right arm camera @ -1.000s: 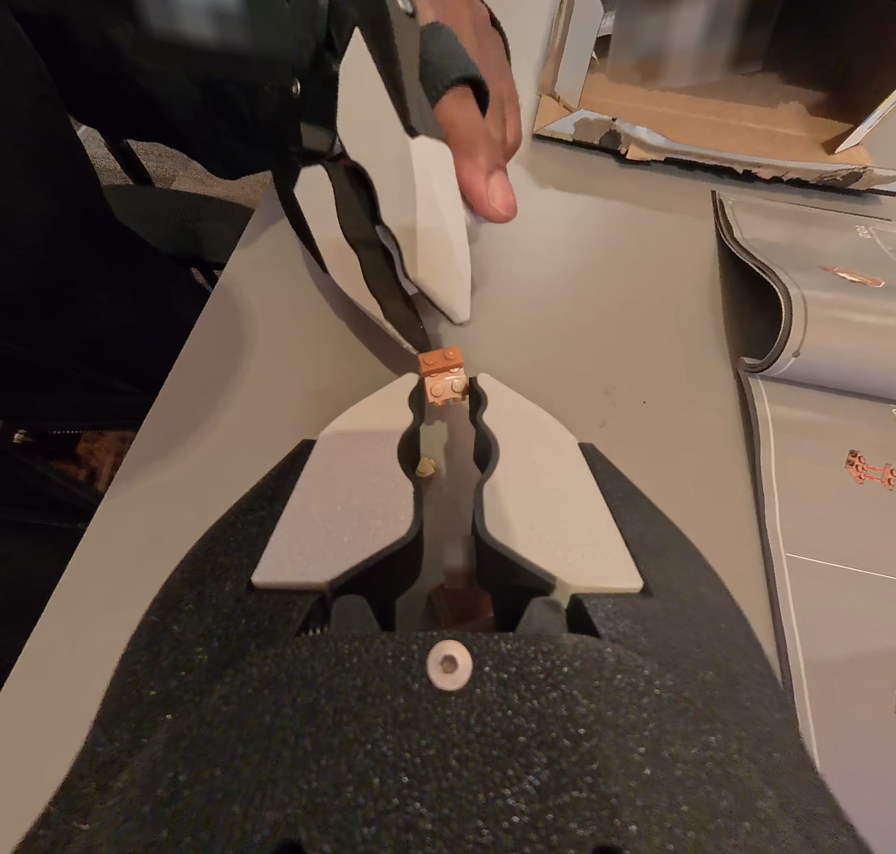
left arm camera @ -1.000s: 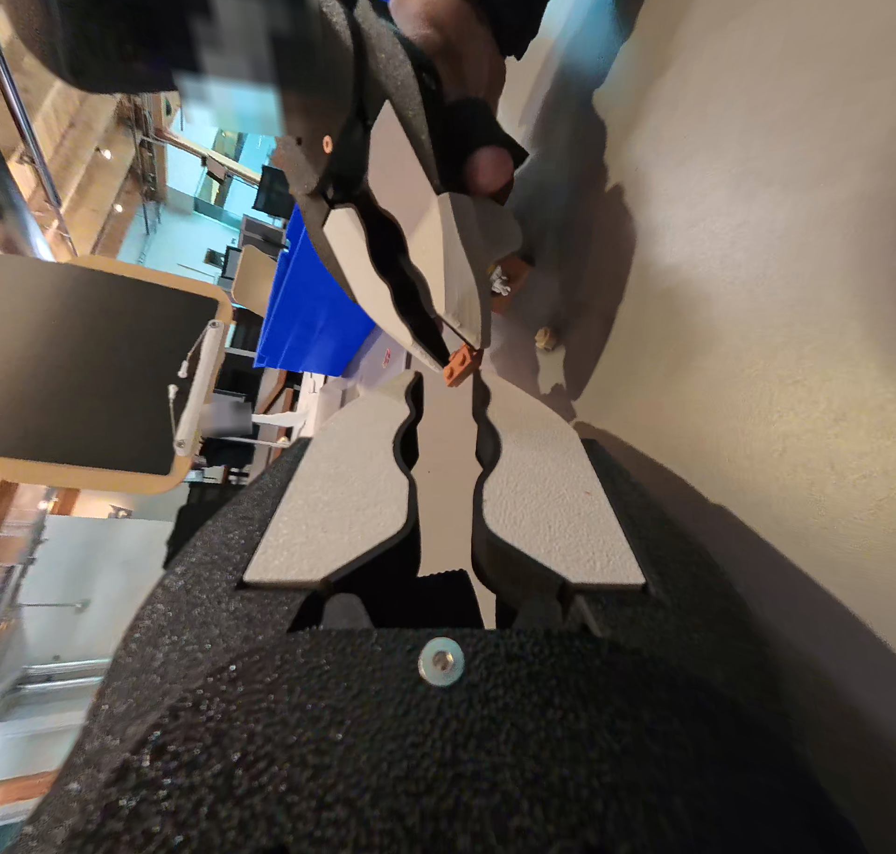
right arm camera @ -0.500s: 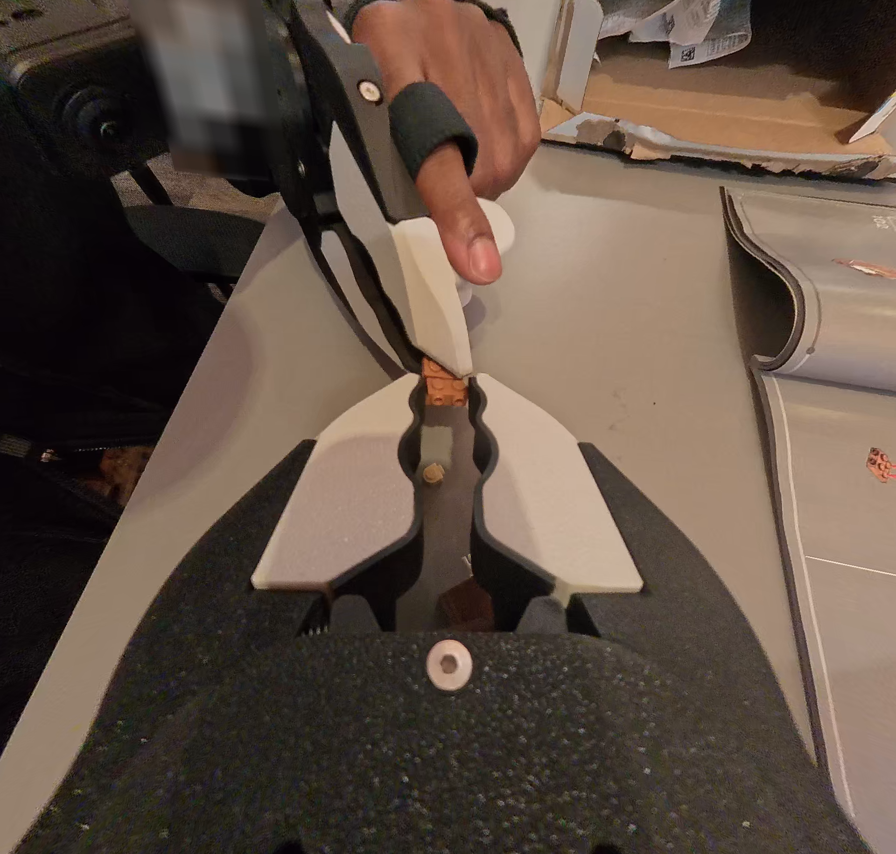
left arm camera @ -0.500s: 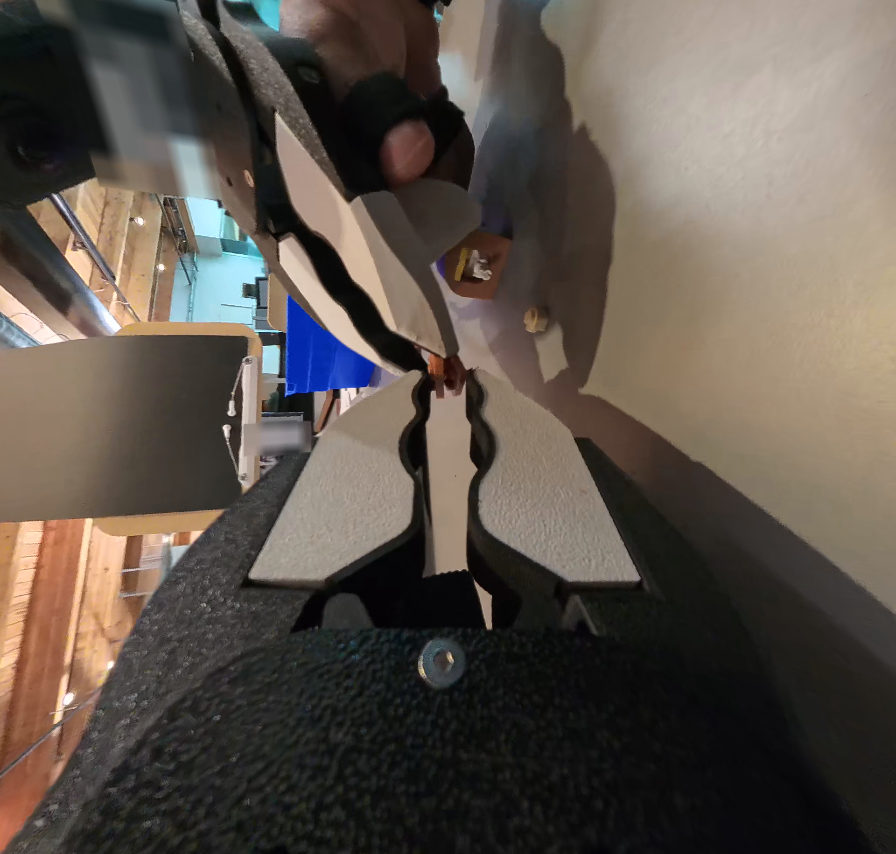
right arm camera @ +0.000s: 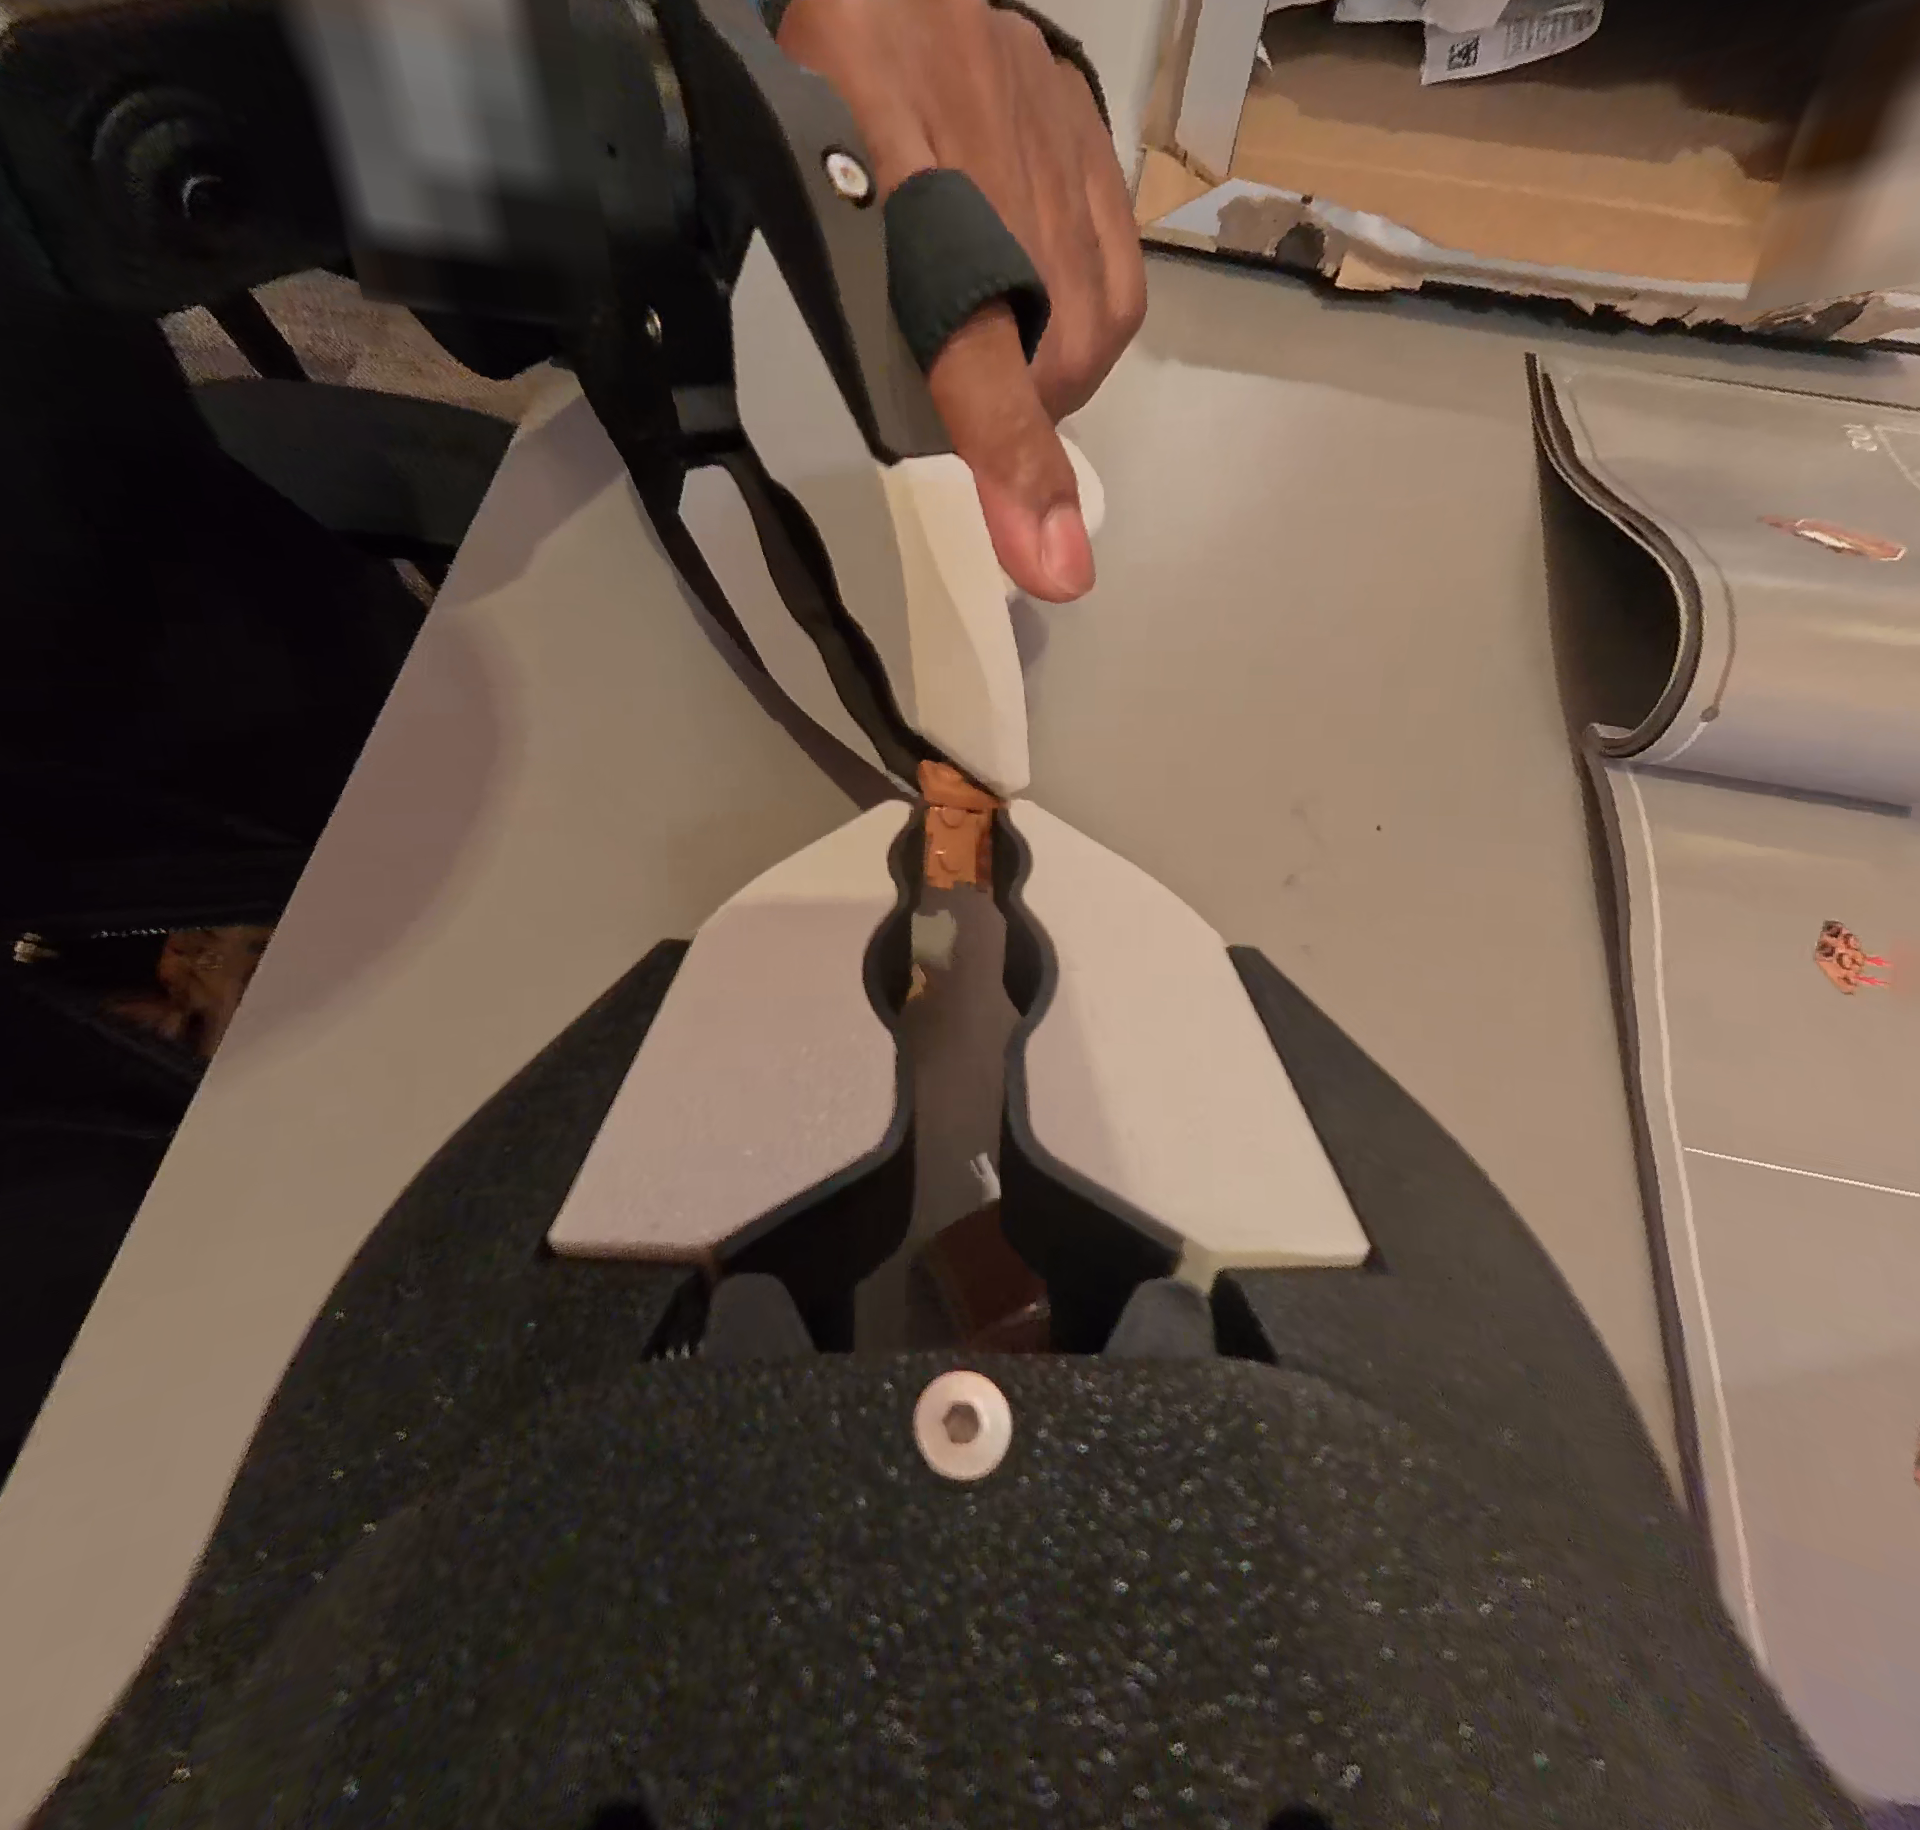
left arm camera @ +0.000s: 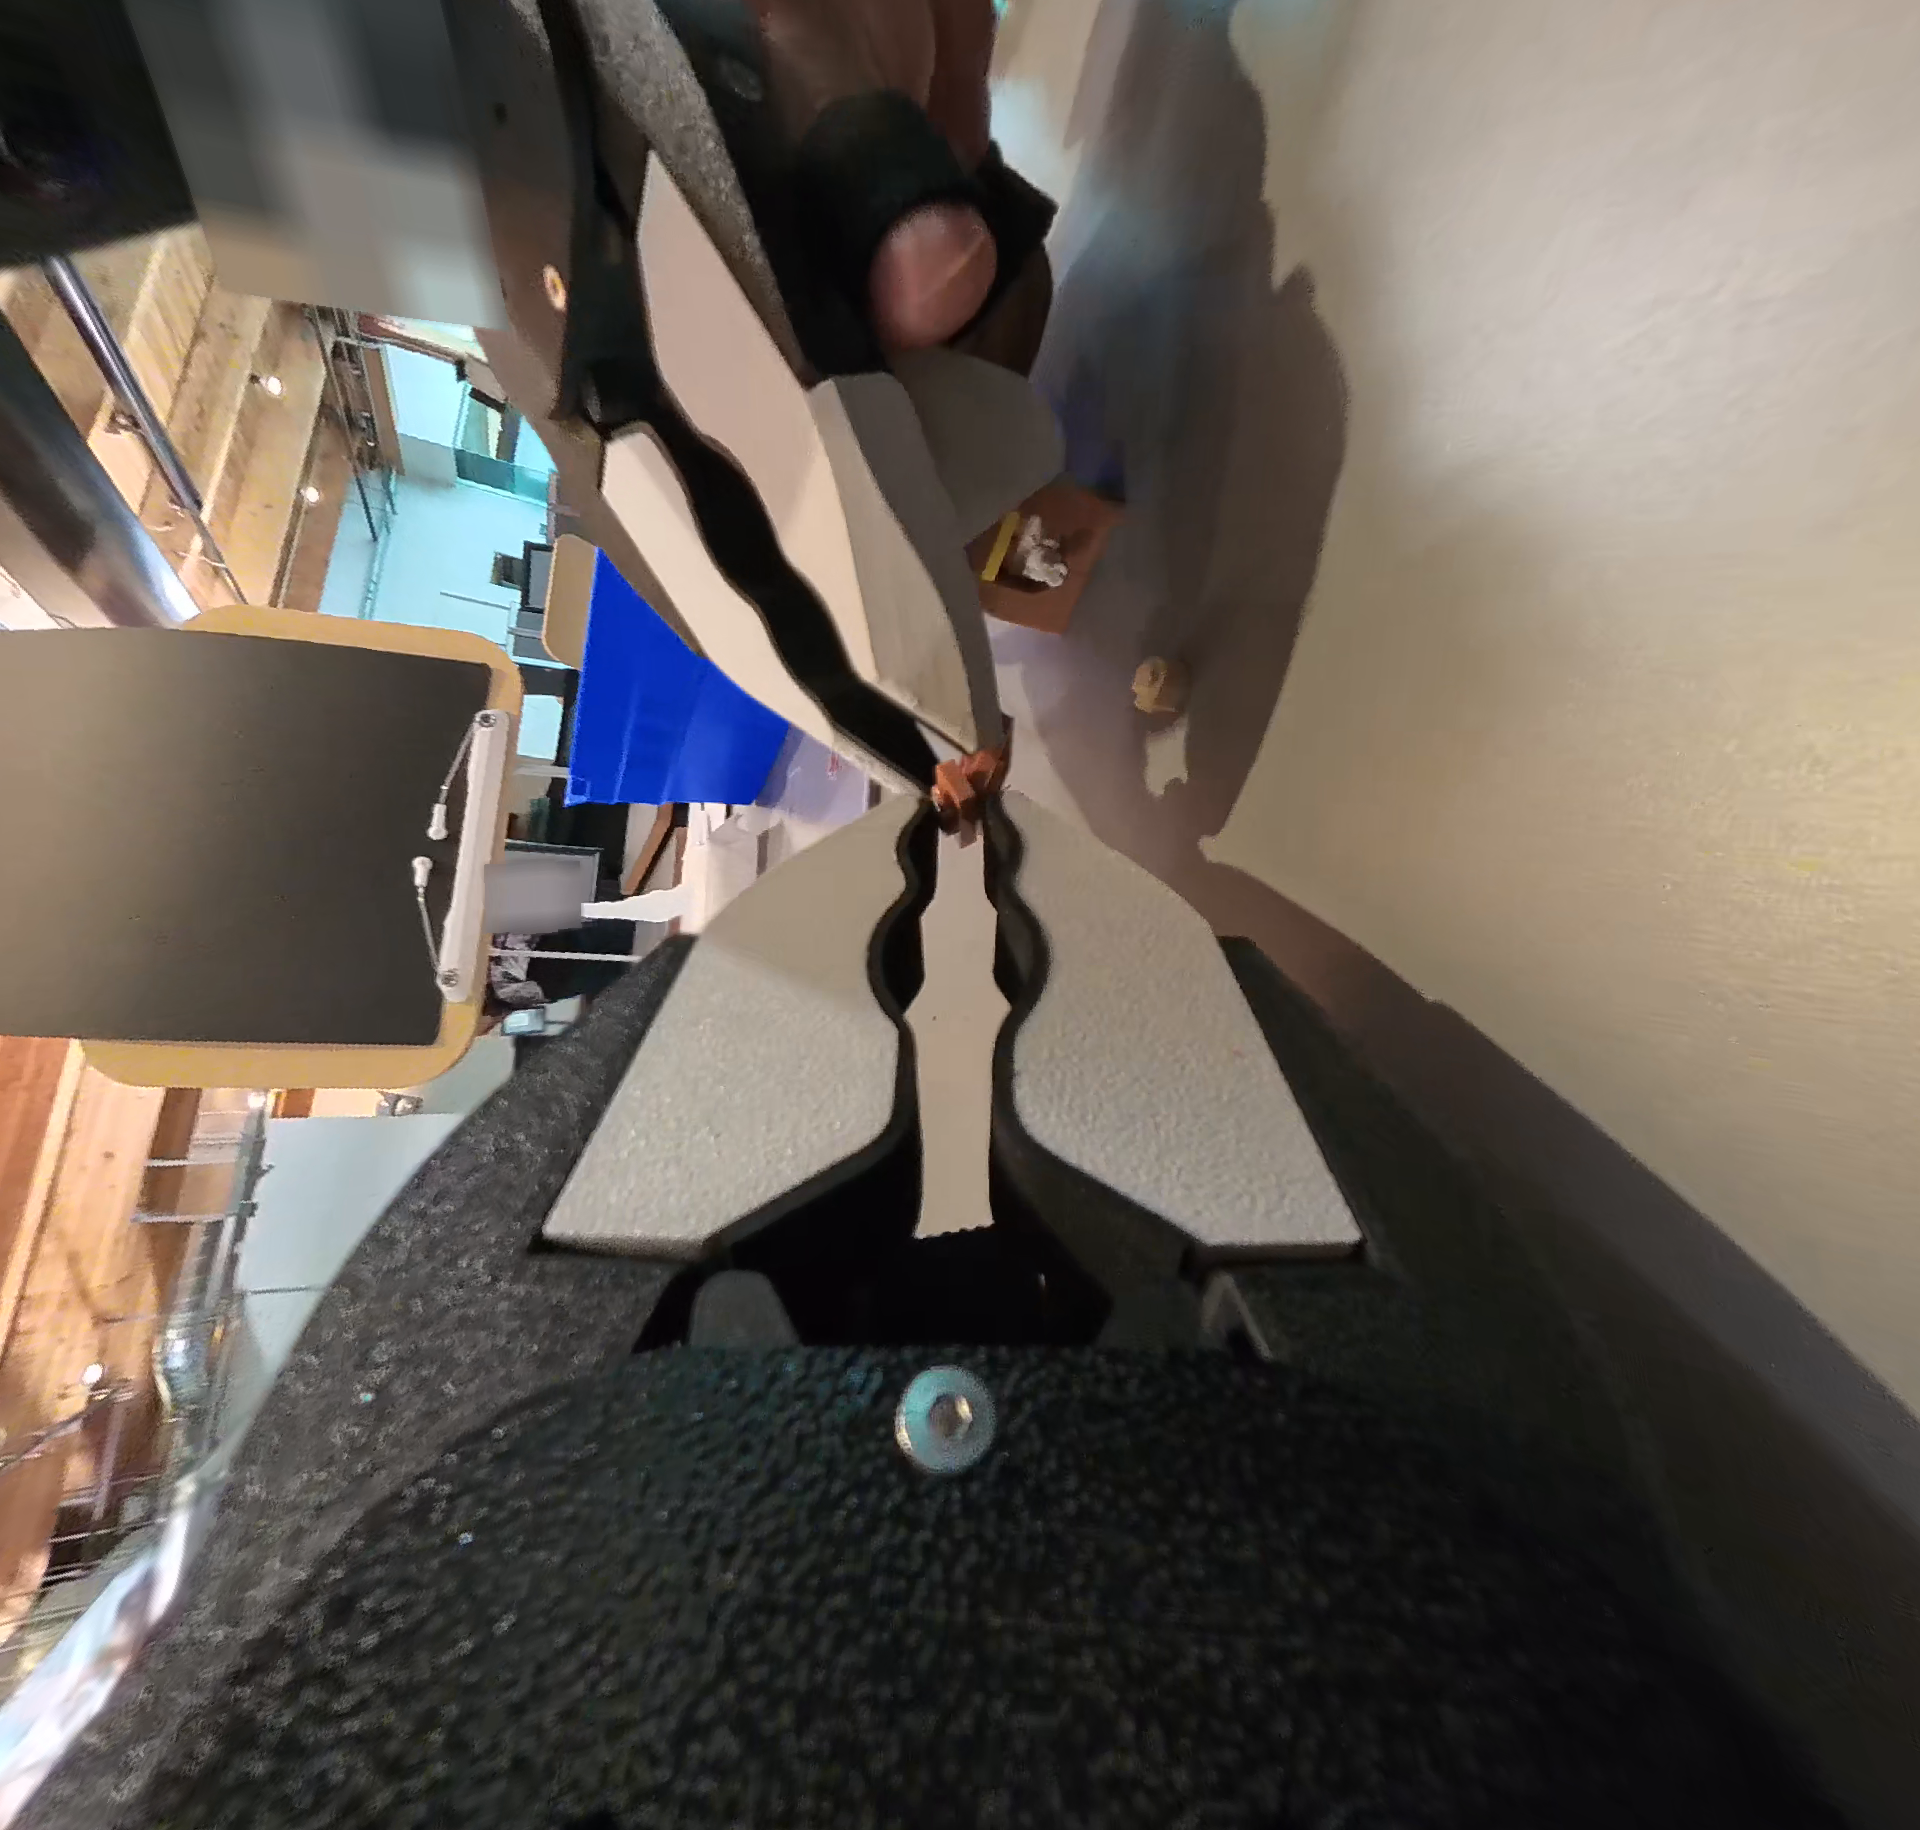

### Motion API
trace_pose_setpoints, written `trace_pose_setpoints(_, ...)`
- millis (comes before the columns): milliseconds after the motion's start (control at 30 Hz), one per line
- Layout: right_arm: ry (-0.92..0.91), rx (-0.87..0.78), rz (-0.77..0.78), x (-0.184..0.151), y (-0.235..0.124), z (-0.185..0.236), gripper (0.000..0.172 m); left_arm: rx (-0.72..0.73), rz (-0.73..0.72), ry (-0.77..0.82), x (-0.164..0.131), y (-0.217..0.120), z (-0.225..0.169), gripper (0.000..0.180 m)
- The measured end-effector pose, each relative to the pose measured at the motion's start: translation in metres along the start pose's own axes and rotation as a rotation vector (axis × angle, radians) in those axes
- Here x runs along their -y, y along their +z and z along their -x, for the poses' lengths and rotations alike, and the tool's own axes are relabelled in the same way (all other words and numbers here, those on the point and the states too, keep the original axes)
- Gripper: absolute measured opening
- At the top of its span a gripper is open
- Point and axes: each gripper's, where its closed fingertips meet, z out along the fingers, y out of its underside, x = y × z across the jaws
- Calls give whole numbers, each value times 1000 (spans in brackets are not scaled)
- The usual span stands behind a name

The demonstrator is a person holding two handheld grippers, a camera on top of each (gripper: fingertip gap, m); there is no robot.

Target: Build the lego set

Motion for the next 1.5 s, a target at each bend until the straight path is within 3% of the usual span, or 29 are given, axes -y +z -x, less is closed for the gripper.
trace_pose_setpoints(367,-208,-161,72,-16,-7,-12,22,-24,28,-221,-15,2,4,6)
trace_pose_setpoints(700,-349,-423,-94,17,-16,-30,21,57,-28,-494,-8,-1,34,6)
trace_pose_setpoints(900,-486,-464,-97,22,-17,-24,11,70,-31,-468,-5,-5,37,6)
trace_pose_setpoints(1267,-625,-513,-154,33,-23,-16,9,150,-17,-343,5,-15,43,6)
trace_pose_setpoints(1500,-769,-543,-155,37,-25,-8,8,85,-16,-280,12,-21,41,7)
